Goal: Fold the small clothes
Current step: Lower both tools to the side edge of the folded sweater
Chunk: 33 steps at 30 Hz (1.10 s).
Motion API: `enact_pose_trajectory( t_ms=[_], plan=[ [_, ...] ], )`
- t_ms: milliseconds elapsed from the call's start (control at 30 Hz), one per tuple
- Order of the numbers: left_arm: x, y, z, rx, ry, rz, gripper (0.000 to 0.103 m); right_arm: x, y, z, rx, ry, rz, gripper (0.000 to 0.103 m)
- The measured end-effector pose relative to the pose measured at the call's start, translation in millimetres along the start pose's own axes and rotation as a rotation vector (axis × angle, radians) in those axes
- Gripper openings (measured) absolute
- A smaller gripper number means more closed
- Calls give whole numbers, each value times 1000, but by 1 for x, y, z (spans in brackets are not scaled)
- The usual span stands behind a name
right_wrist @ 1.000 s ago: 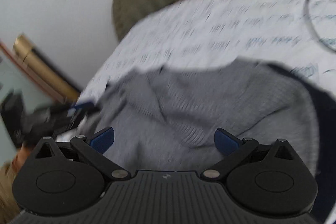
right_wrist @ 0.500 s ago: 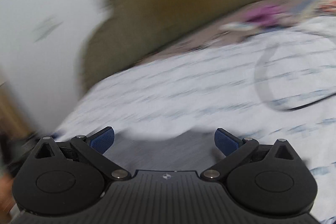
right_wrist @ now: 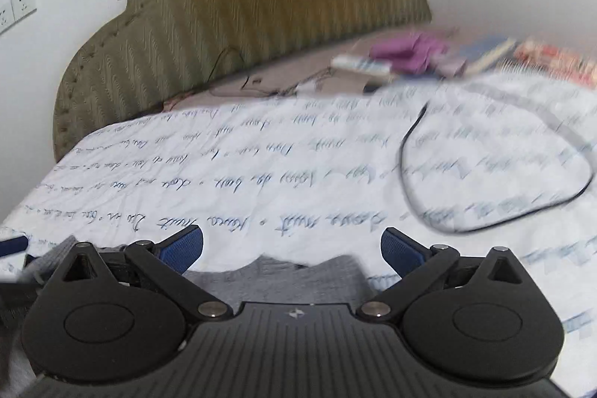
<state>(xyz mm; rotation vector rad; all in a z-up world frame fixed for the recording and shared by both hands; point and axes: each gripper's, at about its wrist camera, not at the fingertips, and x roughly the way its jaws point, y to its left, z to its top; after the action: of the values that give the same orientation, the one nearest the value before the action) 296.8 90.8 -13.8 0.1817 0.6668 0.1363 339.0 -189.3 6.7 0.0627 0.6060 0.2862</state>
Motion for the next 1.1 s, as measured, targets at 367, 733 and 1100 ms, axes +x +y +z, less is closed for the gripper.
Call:
enact_pose_trajectory(
  t_ms=[367, 733, 1100],
  plan=[
    [-20, 6, -35, 53, 20, 18, 70, -20, 41, -53, -134, 195, -89, 103],
    [-43, 16, -61, 30, 22, 16, 70, -40, 64, -85, -233, 242, -81, 103],
    [-56, 27, -71, -15, 29, -16, 73, -70, 86, -97, -238, 193, -60, 103]
  ],
)
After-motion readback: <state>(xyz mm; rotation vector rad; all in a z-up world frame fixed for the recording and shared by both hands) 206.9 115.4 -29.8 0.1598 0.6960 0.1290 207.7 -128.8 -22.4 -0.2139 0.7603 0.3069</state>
